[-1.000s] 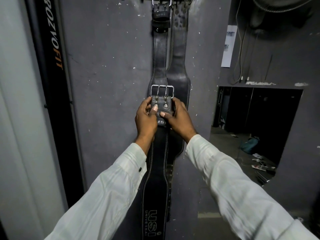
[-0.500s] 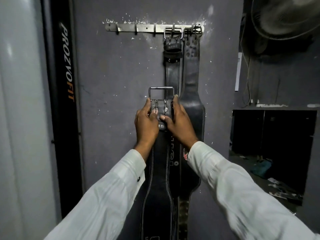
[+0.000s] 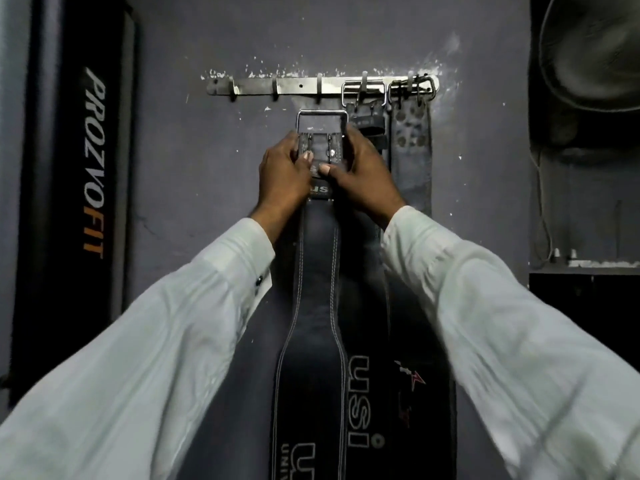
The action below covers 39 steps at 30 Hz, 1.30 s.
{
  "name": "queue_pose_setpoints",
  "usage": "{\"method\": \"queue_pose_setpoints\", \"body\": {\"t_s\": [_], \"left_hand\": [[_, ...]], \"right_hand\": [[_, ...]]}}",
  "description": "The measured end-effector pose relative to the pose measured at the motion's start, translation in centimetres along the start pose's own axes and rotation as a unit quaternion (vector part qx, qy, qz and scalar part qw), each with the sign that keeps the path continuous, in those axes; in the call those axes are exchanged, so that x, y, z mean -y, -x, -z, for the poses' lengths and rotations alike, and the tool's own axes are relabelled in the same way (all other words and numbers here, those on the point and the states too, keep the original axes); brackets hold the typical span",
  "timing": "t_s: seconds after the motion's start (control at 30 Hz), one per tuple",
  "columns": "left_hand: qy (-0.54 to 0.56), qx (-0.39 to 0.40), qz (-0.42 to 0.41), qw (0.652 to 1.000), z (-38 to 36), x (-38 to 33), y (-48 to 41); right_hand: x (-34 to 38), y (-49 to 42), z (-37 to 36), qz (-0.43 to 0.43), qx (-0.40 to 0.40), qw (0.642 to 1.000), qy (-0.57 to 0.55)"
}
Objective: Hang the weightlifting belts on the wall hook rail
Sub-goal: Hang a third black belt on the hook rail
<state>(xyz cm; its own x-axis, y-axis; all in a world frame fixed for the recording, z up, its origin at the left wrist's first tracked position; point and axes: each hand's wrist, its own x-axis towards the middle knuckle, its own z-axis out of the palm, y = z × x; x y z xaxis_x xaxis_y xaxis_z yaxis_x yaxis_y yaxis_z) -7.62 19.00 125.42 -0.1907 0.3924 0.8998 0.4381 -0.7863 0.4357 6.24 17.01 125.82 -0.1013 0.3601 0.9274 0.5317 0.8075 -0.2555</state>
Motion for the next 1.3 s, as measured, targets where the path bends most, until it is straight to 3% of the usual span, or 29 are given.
{"method": "queue_pose_setpoints", "body": {"t_s": [0.1,0.27,0.5,0.73,0.93,1.03,1.2,1.3], "left_hand": [[0.057,-0.013,0.005,0.998,-1.1,0.4,-5.1],[0.054,-0.037,-0.032,0.997,-2.6,1.7,-11.8],[0.007,0.014,-0.056,0.998,-2.5,1.4,-15.1],[0.066,0.052,0.004,0.996,-1.9,3.4,-11.8],[0.099,0.053,0.089,0.99,-1.6,4.0,-6.6],[0.12,0.072,0.096,0.985,-1.3,4.6,-2.3],[0.135,0.088,0.148,0.976,0.0,7.4,4.9],[0.163,0.149,0.178,0.959,0.6,8.6,9.8]], "right_hand": [[-3.3,-6.6,-0.8,0.019,-0.008,1.0,0.0],[-3.3,-12.8,-0.4,0.025,-0.01,0.999,0.021],[-2.8,-16.3,-0.1,-0.018,0.035,0.995,0.096],[-2.7,-11.2,-1.8,0.037,-0.016,0.978,0.206],[-3.5,-4.7,-4.1,0.042,-0.029,0.987,0.153],[-4.0,-0.4,-5.1,0.005,-0.034,0.993,0.117],[-5.5,7.4,-7.2,-0.135,-0.033,0.99,-0.001],[-6.1,10.9,-8.5,-0.207,-0.016,0.975,-0.08]]}}
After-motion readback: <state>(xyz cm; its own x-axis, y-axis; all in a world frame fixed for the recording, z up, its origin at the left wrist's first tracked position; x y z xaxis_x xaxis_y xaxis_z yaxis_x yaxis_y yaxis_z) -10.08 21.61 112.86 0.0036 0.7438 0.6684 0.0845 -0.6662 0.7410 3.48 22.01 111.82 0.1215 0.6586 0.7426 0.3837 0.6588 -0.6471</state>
